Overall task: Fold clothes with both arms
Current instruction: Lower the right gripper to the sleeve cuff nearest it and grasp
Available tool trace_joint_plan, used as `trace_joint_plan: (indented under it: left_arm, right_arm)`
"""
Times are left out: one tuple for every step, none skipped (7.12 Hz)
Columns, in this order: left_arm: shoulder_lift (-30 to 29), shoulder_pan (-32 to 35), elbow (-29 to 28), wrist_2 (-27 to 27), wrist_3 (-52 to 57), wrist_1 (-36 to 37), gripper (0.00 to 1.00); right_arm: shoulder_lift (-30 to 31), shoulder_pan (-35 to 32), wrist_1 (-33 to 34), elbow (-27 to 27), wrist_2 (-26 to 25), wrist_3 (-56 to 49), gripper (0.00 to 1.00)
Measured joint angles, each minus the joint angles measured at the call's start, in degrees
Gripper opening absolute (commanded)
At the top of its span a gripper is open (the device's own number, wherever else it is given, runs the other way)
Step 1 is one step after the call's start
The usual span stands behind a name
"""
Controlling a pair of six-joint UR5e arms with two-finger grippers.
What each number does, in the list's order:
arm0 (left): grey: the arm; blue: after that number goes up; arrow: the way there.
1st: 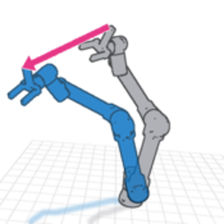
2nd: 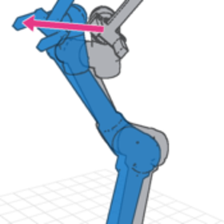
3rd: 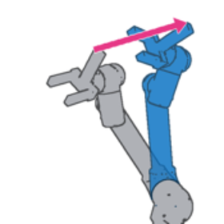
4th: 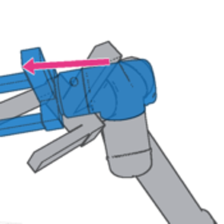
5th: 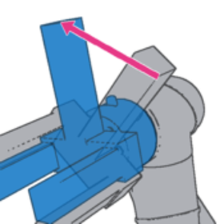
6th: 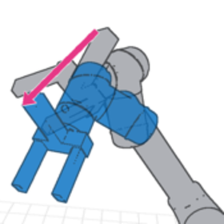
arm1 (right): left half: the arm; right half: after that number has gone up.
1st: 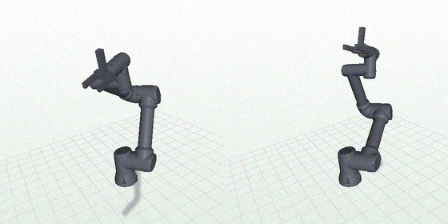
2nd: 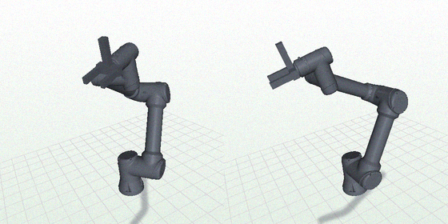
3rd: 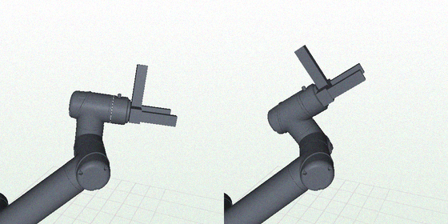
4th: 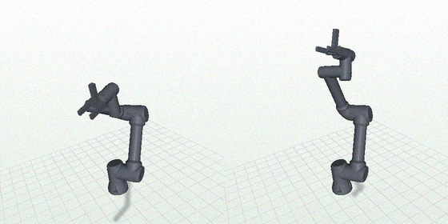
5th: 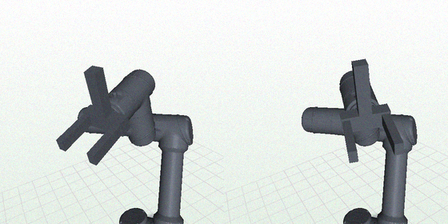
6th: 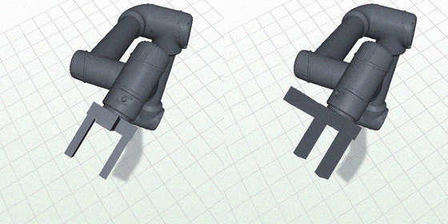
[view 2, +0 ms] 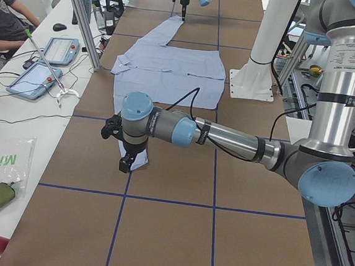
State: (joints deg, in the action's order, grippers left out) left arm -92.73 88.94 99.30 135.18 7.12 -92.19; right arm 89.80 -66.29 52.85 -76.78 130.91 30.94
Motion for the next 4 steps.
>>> trace_joint_plan:
  left_arm:
    - [0.0, 0.0, 0.0, 0.0, 0.0, 0.0, 1.0]
    - [0.0, 0.0, 0.1, 0.0, 0.0, 0.0, 1.0]
    - [0.0, 0.0, 0.1, 0.0, 0.0, 0.1, 1.0]
    - [0.0, 0.0, 0.2, 0.0, 0.0, 0.1, 1.0]
  right_arm:
    - [-0.1, 0.0, 0.1, 0.0, 0.1, 0.0, 0.45]
    - [-0.1, 0.0, 0.2, -0.1, 0.1, -0.1, 0.44]
    - [-0.1, 0.0, 0.3, -0.1, 0.1, -0.1, 0.44]
    - [-0.1, 0.0, 0.3, -0.2, 0.2, -0.1, 0.44]
